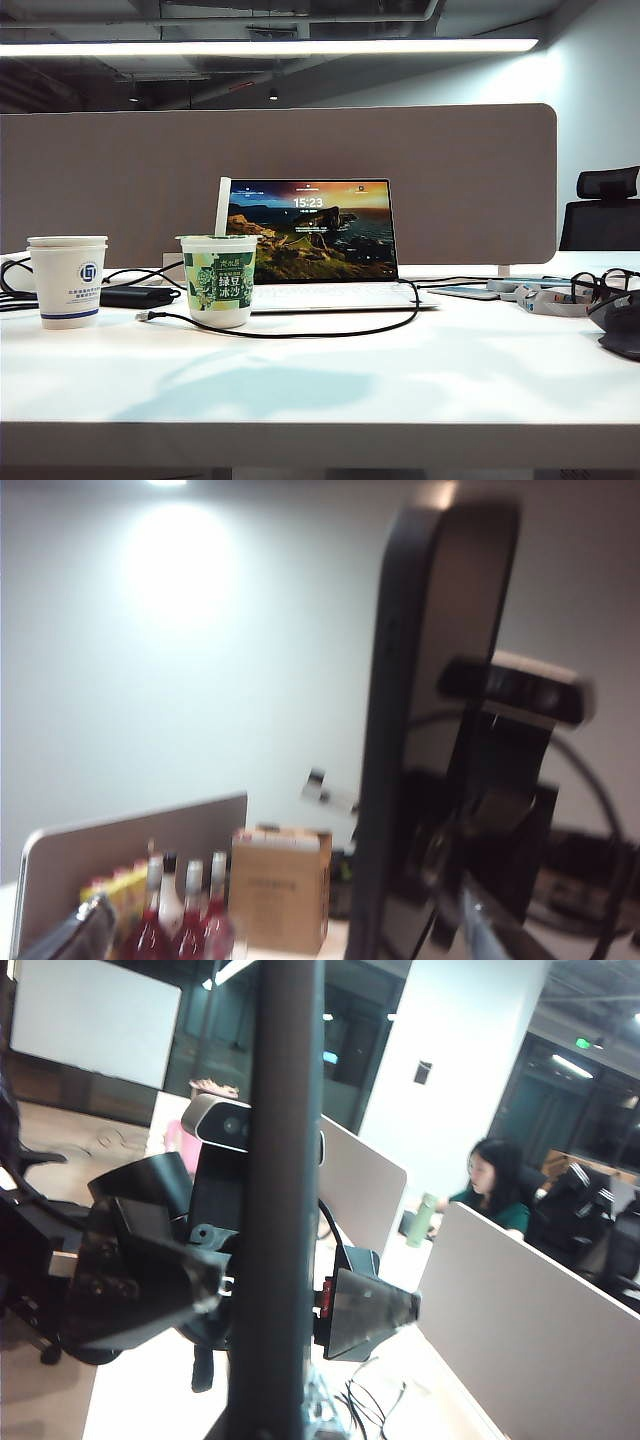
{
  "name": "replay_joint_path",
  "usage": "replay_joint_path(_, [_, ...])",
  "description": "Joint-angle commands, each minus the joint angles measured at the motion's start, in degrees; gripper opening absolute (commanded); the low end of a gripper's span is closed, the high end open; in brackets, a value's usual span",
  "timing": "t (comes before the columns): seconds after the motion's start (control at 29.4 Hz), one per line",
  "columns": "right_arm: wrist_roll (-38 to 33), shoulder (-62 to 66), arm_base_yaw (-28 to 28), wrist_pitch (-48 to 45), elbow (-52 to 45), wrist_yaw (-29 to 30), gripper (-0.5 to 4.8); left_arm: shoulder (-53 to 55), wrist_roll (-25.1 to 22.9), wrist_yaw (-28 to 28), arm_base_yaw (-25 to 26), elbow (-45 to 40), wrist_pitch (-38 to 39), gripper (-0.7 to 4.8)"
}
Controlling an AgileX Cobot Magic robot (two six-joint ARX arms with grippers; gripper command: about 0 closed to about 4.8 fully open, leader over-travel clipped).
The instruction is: Pick up the black phone, pick up the charger plug, insert the charger plug into the phone's charging port, and finally place the connected phone back on the desk.
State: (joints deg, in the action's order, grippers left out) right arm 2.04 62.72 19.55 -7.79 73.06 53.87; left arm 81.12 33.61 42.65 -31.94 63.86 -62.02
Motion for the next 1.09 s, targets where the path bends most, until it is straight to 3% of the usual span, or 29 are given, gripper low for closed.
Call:
replay_joint_path(0.03, [-3.26,1.64,0.37,-4.87,0.39,0.55,-0.01,-0.37,3.69,-0.42,-0.04,0.33,-4.94,4.79])
replay_joint_path(0.24, [-6.73,5.51,2.99,-10.49,0.39,3.34,-0.01,-0.37,6.12,-0.22,-0.07,0.33,-6.10,4.79])
replay_joint_path(0.99, [-8.07,10.62,4.72,-10.38,0.39,5.22,-0.01,-0.33,6.27,-0.22,0.00,0.33,-6.16,4.79])
replay_joint_path(1.02, [-8.07,10.62,4.72,-10.49,0.39,5.20,-0.01,-0.33,6.27,-0.20,0.00,0.33,-6.19,3.72])
replay_joint_path(1.09, [-8.07,10.62,4.74,-10.43,0.39,5.22,-0.01,-0.33,6.27,-0.17,0.00,0.33,-6.21,2.75])
